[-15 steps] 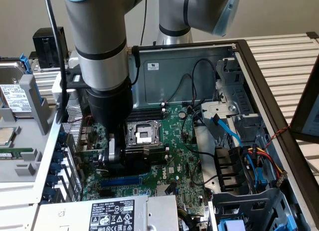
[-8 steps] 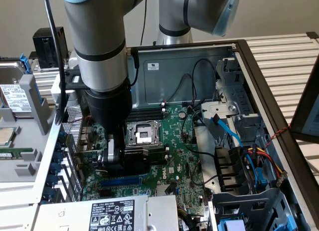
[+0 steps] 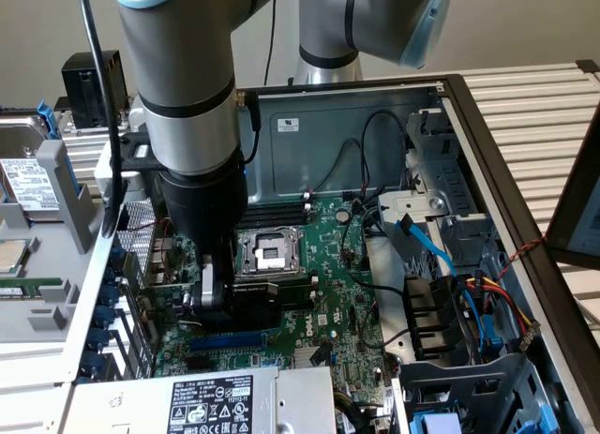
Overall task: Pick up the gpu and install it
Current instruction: 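Insert the gpu into the slot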
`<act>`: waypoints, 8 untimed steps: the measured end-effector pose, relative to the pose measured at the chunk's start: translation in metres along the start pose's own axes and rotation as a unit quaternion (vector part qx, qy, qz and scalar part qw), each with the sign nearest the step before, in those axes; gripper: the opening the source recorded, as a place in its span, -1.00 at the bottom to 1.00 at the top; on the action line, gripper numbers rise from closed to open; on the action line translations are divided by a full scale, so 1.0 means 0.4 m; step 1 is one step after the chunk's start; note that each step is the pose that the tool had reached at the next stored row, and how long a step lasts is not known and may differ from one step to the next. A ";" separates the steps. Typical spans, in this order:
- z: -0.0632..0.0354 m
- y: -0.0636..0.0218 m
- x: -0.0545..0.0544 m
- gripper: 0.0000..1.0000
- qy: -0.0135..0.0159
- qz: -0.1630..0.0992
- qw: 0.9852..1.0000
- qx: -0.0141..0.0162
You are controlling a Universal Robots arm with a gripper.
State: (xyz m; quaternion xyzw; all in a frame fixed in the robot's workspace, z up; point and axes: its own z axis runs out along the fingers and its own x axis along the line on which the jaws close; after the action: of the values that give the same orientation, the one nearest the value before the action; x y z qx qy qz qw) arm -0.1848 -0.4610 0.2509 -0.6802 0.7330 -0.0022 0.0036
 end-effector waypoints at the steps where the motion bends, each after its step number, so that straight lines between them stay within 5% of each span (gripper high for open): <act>1: 0.000 0.000 0.000 -0.44 0.000 0.000 1.000 0.000; 8: 0.004 0.000 0.000 -0.44 0.000 0.002 1.000 -0.001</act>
State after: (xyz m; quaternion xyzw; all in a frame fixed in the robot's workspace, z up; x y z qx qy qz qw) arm -0.1849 -0.4609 0.2492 -0.6788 0.7343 -0.0019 0.0032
